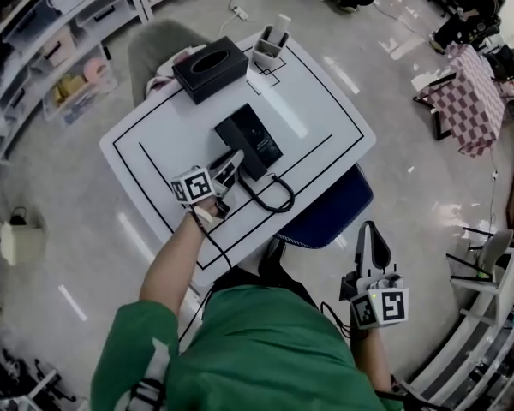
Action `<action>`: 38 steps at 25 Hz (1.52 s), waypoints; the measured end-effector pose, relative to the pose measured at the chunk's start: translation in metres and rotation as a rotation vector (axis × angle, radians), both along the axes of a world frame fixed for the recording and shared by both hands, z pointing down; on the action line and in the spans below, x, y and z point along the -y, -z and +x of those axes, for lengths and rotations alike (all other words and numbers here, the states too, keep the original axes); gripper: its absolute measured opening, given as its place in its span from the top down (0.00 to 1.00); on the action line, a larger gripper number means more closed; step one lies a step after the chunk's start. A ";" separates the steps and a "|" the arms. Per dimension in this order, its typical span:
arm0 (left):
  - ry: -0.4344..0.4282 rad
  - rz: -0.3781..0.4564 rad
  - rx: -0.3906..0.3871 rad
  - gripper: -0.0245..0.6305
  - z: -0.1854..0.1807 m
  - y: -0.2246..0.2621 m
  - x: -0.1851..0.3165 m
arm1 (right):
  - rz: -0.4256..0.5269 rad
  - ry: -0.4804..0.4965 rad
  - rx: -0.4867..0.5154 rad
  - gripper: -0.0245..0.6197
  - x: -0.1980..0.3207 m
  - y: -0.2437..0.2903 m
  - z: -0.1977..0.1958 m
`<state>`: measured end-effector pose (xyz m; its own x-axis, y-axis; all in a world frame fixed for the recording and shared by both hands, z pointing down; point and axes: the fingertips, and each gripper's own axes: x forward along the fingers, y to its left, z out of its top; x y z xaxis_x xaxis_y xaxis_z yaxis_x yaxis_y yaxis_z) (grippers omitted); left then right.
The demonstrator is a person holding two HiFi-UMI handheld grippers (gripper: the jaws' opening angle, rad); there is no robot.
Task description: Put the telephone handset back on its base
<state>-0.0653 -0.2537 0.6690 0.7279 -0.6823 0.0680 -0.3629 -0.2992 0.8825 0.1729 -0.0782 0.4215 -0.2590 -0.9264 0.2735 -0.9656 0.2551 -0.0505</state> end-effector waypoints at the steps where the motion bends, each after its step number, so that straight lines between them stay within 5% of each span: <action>1: -0.004 -0.006 0.002 0.84 0.000 -0.003 -0.001 | -0.003 0.000 -0.004 0.93 -0.001 0.000 -0.002; 19: 0.030 -0.068 -0.087 0.84 -0.007 -0.020 0.006 | -0.032 -0.004 -0.030 0.93 -0.018 -0.002 -0.022; 30: 0.039 -0.158 -0.014 0.83 -0.008 -0.031 0.004 | -0.017 0.012 -0.016 0.93 -0.017 0.001 -0.035; 38: 0.088 -0.245 0.099 0.69 -0.021 -0.033 -0.003 | -0.021 0.024 0.006 0.93 -0.019 0.000 -0.038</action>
<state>-0.0865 -0.2507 0.7024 0.6485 -0.6970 0.3061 -0.4657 -0.0452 0.8838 0.1352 -0.0587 0.4219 -0.2831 -0.9138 0.2914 -0.9588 0.2773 -0.0618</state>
